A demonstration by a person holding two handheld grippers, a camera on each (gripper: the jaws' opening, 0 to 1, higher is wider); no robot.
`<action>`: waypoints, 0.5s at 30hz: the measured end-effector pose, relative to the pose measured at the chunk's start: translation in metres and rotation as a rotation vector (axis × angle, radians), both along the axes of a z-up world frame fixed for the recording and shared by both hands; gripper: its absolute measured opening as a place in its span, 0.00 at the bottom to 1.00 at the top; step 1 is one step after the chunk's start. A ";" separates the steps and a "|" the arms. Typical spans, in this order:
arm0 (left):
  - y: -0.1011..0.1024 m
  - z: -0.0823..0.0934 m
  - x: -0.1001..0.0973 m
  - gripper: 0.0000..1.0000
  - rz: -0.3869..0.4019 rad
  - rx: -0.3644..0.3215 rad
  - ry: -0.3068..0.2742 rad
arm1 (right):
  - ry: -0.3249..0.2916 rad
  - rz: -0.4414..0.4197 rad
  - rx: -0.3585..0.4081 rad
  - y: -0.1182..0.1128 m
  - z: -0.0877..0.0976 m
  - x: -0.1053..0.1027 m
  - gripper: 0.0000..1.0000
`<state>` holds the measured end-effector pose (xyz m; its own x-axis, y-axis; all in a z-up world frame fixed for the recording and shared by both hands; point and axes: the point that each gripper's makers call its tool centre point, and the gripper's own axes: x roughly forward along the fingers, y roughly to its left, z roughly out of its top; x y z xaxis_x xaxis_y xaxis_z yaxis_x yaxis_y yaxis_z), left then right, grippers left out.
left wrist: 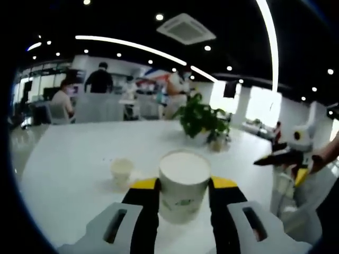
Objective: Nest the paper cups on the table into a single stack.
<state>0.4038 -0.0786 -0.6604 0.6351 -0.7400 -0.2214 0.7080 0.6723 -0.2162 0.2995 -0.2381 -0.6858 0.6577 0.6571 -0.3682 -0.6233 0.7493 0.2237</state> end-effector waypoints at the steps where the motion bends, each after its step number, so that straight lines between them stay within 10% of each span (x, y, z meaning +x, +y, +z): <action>1: 0.002 0.001 0.000 0.35 0.002 -0.008 0.002 | 0.002 0.001 0.001 0.001 0.000 0.000 1.00; 15: 0.010 0.009 -0.014 0.35 0.015 -0.017 -0.011 | 0.005 -0.002 0.017 0.008 -0.001 0.002 1.00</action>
<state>0.3894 -0.0686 -0.6514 0.6487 -0.7338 -0.2019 0.6999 0.6794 -0.2203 0.3017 -0.2302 -0.6870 0.6573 0.6621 -0.3599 -0.6206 0.7465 0.2399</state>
